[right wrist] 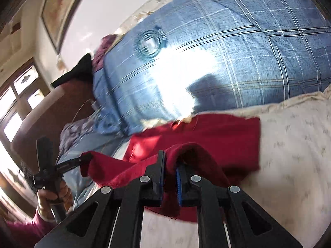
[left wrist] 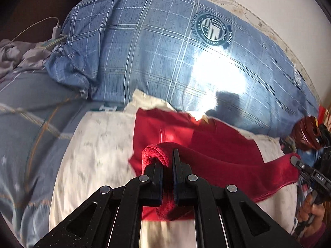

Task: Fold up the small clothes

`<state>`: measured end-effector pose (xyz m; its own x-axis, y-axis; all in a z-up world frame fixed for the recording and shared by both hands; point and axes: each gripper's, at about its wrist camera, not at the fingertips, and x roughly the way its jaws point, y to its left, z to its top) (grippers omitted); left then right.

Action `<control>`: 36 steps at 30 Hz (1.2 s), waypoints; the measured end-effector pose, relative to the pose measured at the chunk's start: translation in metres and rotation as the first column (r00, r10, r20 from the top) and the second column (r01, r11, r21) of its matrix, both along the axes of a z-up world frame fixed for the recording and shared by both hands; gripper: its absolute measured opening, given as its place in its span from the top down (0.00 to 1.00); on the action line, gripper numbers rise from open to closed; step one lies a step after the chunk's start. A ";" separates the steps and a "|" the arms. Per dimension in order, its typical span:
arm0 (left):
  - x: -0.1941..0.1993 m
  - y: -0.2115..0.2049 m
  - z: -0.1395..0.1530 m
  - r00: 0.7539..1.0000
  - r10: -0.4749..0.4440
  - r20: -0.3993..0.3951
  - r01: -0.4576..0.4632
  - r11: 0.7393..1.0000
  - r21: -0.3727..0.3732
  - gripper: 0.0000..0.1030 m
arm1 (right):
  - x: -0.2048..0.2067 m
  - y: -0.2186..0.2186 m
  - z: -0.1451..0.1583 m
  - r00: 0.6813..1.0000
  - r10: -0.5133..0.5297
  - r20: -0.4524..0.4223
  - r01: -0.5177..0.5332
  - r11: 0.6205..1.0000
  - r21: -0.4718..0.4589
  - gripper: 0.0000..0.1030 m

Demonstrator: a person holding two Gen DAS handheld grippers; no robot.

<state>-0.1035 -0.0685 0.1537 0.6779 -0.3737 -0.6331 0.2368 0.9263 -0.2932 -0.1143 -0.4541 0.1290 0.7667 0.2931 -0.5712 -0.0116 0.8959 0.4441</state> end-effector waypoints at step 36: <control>0.178 -0.025 -0.081 0.987 0.023 -0.158 -0.014 0.998 0.057 0.21 | 0.203 -0.019 -0.134 0.912 -0.221 -0.345 0.132 0.956 -0.264 0.57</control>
<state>0.0745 -0.0934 0.0726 0.5742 -0.3233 -0.7522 0.1740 0.9459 -0.2737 0.0883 -0.4735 -0.0046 0.5165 -0.0010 -0.8563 0.2802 0.9452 0.1679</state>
